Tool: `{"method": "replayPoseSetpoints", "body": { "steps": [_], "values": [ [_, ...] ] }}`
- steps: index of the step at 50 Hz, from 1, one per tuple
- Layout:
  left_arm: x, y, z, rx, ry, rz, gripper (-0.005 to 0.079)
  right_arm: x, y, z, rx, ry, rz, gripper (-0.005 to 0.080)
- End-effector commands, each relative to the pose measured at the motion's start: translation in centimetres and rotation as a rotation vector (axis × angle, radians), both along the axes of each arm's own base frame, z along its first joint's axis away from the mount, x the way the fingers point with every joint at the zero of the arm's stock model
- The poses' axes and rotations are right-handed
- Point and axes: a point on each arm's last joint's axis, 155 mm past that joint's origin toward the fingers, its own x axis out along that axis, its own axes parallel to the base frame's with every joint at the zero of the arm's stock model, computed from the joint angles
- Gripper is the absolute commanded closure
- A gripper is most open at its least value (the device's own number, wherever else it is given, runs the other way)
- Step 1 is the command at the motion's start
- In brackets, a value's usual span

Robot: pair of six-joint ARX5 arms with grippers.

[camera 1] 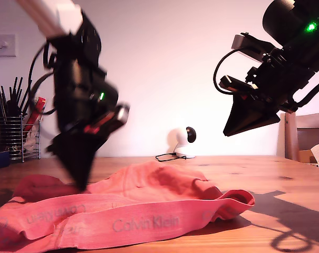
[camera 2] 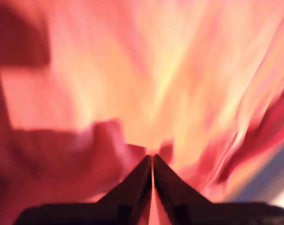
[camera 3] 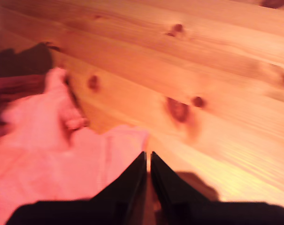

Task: Fold the underwear in front of you. After folding it, place it to the right side.

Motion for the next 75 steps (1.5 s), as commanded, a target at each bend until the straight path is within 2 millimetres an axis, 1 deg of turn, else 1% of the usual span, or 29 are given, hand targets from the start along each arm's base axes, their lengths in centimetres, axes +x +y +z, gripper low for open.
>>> {"method": "replayPoseSetpoints", "body": {
  "steps": [1,4,7,12,19,24,26,35,42,51,55,59,65,71,72,75],
  "values": [
    [1.5,-1.2,-0.1,-0.044,-0.051,0.039,0.0765,0.0,0.4,-0.7,0.013,0.019,0.018,0.0765],
    [3.0,-2.5,0.1,-0.099,-0.104,0.064,0.0765,-0.2,0.7,-1.1,0.021,0.034,0.028,0.0765],
    [4.1,-3.6,0.3,-0.143,-0.144,0.073,0.0765,-0.3,0.8,-1.7,0.025,0.055,0.033,0.0765],
    [5.2,-4.9,0.6,-0.194,-0.193,0.068,0.0765,-0.4,1.0,-3.1,0.035,0.099,0.029,0.0765],
    [6.2,-6.2,0.6,-0.226,-0.243,0.063,0.0765,-0.1,1.4,-3.8,0.049,0.126,0.03,0.0765],
    [6.2,-7.1,0.2,-0.235,-0.242,0.064,0.0765,0.3,1.8,-3.7,0.067,0.139,0.029,0.0765],
    [5.8,-7.5,-0.1,-0.238,-0.23,0.058,0.0765,0.4,1.8,-3.8,0.072,0.149,0.03,0.0765],
    [3.7,-9.1,-1.7,-0.244,-0.162,0.018,0.0765,1.3,2.1,-3.0,0.075,0.149,0.031,0.0765],
    [1.7,-9.8,-2.9,-0.221,-0.106,-0.016,0.0765,1.5,1.6,-2.9,0.07,0.153,0.023,0.0765],
    [-0.1,-11.0,-3.2,-0.215,-0.08,-0.061,0.0765,1.1,0.5,-3.8,0.054,0.198,0.007,0.0765],
    [-1.3,-11.3,-3.1,-0.214,-0.053,-0.091,0.0765,1.1,0.2,-3.9,0.05,0.203,0.006,0.0765],
    [-2.6,-11.3,-3.2,-0.2,-0.026,-0.131,0.0765,0.5,0.3,-4.1,0.054,0.223,0.026,0.0765],
    [-4.3,-11.2,-3.1,-0.194,0.01,-0.193,0.0765,-1.2,1.1,-4.3,0.081,0.275,0.099,0.0765],
    [-4.9,-11.3,-3.1,-0.194,0.013,-0.231,0.0765,-3.7,2.0,-4.4,0.109,0.339,0.198,0.0763],
    [-5.0,-11.4,-3.1,-0.195,0.012,-0.233,0.0765,-3.8,2.1,-4.4,0.109,0.339,0.208,0.0759],
    [-5.1,-11.4,-3.1,-0.198,0.011,-0.248,0.0765,-4.7,2.1,-4.8,0.091,0.359,0.235,0.0714]
  ]
}}
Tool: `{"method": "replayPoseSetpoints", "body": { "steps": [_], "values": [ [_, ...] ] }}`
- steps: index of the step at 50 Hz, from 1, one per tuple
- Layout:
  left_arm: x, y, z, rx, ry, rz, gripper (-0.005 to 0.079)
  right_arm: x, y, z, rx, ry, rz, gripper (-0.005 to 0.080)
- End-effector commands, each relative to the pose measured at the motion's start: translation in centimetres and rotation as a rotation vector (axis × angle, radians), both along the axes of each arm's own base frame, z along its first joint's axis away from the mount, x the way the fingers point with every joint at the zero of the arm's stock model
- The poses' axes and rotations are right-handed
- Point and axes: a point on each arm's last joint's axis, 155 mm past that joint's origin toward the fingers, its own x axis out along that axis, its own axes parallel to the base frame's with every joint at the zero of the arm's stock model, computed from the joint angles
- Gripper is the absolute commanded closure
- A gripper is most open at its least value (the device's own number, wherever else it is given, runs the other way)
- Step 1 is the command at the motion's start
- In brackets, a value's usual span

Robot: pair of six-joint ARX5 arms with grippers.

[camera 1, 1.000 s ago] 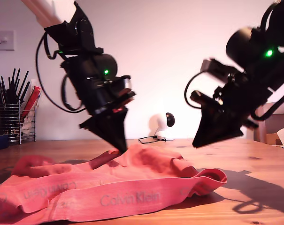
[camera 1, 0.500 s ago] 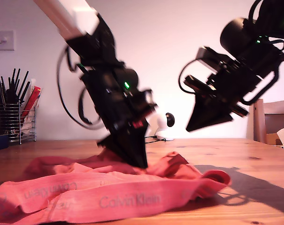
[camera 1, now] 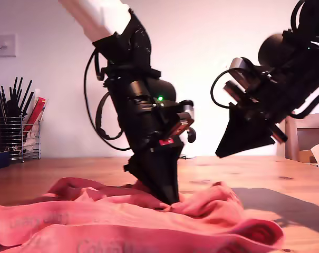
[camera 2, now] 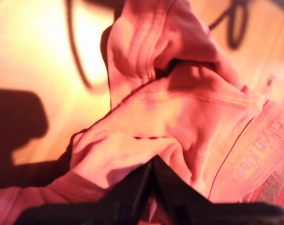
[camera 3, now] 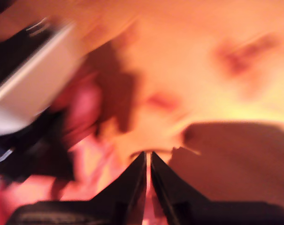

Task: Fold the underwear in front of you. After folding it, place it to the right side.

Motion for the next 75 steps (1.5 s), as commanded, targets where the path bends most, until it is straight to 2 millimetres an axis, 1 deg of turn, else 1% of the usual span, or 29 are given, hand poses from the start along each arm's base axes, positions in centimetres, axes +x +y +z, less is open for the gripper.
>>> {"method": "replayPoseSetpoints", "body": {
  "steps": [1,7,11,15,19,25,36,40,47,53,55,58,62,67,75],
  "values": [
    [-0.6,0.2,-1.1,0.014,0.025,-0.019,0.0765,-1.0,0.2,-1.1,-0.014,0.02,0.046,0.0695],
    [-1.2,0.7,-1.1,0.012,0.025,-0.082,0.0765,-1.8,0.0,-1.4,-0.03,0.037,0.068,0.0571],
    [-1.4,0.8,-1.0,0.008,0.022,-0.108,0.0765,-2.4,-0.1,-1.7,-0.039,0.061,0.076,0.0517],
    [-1.4,0.8,-1.0,0.002,0.015,-0.128,0.0765,-2.8,-0.2,-1.9,-0.046,0.074,0.084,0.0484],
    [-1.4,0.8,-1.0,-0.009,0.004,-0.153,0.0765,-3.1,-0.1,-2.0,-0.049,0.086,0.089,0.0481],
    [-1.9,0.4,-1.0,-0.02,-0.007,-0.201,0.0765,-3.5,0.2,-2.5,-0.054,0.105,0.1,0.0481],
    [-2.7,-0.3,-1.1,-0.021,-0.017,-0.237,0.0765,-4.8,0.5,-5.6,-0.078,0.206,0.119,0.0467],
    [-2.7,-0.2,-1.1,-0.017,-0.018,-0.239,0.0765,-5.2,0.7,-6.1,-0.084,0.226,0.129,0.0467],
    [-2.5,-0.1,-1.3,-0.005,-0.03,-0.24,0.0765,-5.7,0.9,-6.3,-0.084,0.24,0.139,0.0468],
    [-2.1,0.0,-1.4,0.002,-0.044,-0.239,0.0765,-6.3,1.2,-6.1,-0.07,0.263,0.15,0.0475],
    [-2.0,0.0,-1.4,0.002,-0.051,-0.239,0.0765,-6.4,1.2,-6.1,-0.071,0.265,0.153,0.0502],
    [-1.8,0.0,-1.5,0.004,-0.063,-0.239,0.0765,-6.5,1.4,-6.1,-0.072,0.264,0.16,0.0584],
    [-1.5,0.0,-1.6,0.005,-0.073,-0.239,0.0765,-6.3,1.7,-6.1,-0.072,0.243,0.171,0.0767],
    [-1.5,0.1,-1.5,0.01,-0.073,-0.237,0.0765,-6.1,2.0,-6.0,-0.072,0.224,0.176,0.0762],
    [-0.4,0.8,-1.0,0.032,-0.112,-0.225,0.0765,-5.4,1.5,-6.3,-0.113,0.205,0.156,0.0762]
  ]
}}
